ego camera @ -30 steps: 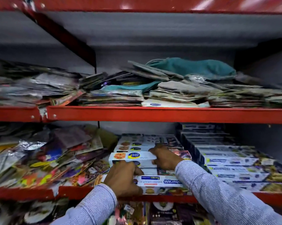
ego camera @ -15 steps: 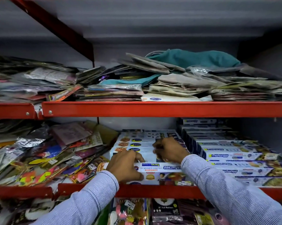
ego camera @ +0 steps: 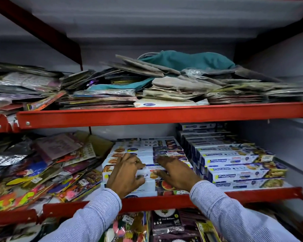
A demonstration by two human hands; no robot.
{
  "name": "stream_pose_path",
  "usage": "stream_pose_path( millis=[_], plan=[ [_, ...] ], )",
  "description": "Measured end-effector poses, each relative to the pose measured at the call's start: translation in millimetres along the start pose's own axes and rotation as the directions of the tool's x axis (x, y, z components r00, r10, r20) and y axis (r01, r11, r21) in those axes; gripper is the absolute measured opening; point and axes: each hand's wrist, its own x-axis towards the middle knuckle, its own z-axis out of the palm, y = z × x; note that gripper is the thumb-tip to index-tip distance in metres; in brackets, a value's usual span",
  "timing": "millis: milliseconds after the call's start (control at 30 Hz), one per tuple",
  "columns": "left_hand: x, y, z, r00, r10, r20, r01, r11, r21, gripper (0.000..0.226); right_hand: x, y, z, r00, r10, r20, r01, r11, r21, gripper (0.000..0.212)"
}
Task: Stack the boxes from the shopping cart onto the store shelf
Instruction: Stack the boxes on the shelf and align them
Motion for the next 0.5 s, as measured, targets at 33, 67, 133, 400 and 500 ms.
stream_pose_path(
  millis=[33, 67, 133, 400, 500],
  plan=[
    [-1, 0, 2, 1.000, -0.011, -0.006, 0.011, 1.000, -0.016, 0.047, -1, 2, 3, 1.000, 0.000, -0.010, 0.000, 1.000, -0.009, 0.054],
    [-2, 0, 4, 1.000, -0.026, -0.013, 0.026, 0.999, -0.043, 0.046, -1, 3, 4, 1.000, 0.003, -0.015, -0.004, 1.000, -0.015, 0.052],
    [-4, -1, 7, 0.998, -0.040, -0.039, 0.036, 0.994, -0.102, 0.045, -1, 5, 5, 1.000, 0.011, -0.016, -0.011, 1.000, -0.003, 0.051],
    [-7, -11, 16, 0.998, 0.000, -0.070, -0.008, 0.993, -0.114, 0.044, -3, 7, 6, 0.999, -0.003, -0.041, 0.003, 1.000, -0.014, 0.050],
    [-13, -15, 24, 0.995, 0.037, -0.097, -0.048, 0.992, -0.113, 0.043, -5, 8, 10, 0.997, -0.033, -0.073, 0.031, 0.999, -0.026, 0.050]
  ],
)
